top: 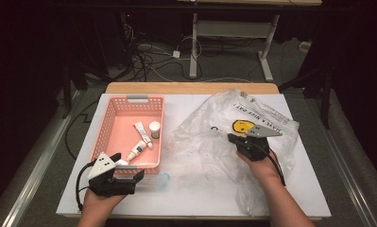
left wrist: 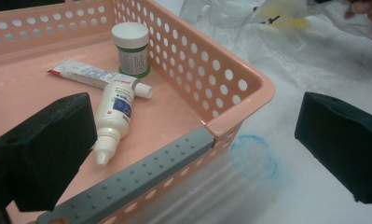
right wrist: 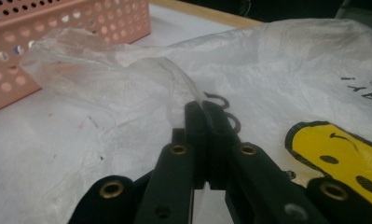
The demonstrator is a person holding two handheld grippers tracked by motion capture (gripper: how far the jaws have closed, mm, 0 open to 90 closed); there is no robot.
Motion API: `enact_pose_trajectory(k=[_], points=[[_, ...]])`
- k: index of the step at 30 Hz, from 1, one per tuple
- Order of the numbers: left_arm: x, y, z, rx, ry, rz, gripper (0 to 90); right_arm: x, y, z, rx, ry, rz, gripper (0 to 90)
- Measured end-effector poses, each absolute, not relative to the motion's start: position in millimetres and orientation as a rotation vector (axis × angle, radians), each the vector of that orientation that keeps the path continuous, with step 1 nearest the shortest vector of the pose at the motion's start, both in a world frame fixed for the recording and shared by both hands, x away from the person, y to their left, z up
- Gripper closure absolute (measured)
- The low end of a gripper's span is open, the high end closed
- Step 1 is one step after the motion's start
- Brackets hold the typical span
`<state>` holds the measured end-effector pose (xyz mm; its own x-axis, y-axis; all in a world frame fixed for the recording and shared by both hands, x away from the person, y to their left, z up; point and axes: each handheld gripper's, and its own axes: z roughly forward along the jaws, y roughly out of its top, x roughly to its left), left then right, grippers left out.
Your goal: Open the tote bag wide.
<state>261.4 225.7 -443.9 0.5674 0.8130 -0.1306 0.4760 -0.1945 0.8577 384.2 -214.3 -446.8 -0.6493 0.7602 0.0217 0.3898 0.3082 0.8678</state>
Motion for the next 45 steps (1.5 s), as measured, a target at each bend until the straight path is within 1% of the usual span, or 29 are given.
enact_pose_trajectory(k=[5,8,14,20,23,31,40,45], points=[[258.6,227.6,-442.5,1.798,1.064,0.454,0.0,386.4,-221.5,-445.6,1.075,2.091,1.361,90.0],[259.3,226.8,-441.7,1.794,1.069,0.46,0.0,386.6,-222.5,-447.2,1.069,2.094,1.349,90.0],[260.8,225.7,-437.5,1.783,1.064,0.437,0.0,379.5,-223.4,-438.4,1.012,2.06,1.374,90.0],[267.0,220.1,-432.9,1.762,1.08,0.371,0.0,378.4,-229.2,-429.1,0.996,2.014,1.408,90.0],[271.5,215.5,-429.2,1.764,1.067,0.373,0.0,378.2,-231.1,-427.4,0.997,2.009,1.421,90.0],[291.4,207.4,-419.7,1.761,1.08,0.422,0.0,375.5,-234.2,-421.2,0.972,1.999,1.435,90.0],[322.6,203.4,-408.1,1.78,1.094,0.443,0.0,375.0,-233.5,-418.1,0.957,1.996,1.44,90.0],[341.8,203.2,-406.2,1.787,1.117,0.43,0.0,376.4,-233.1,-418.1,0.958,1.993,1.448,90.0]])
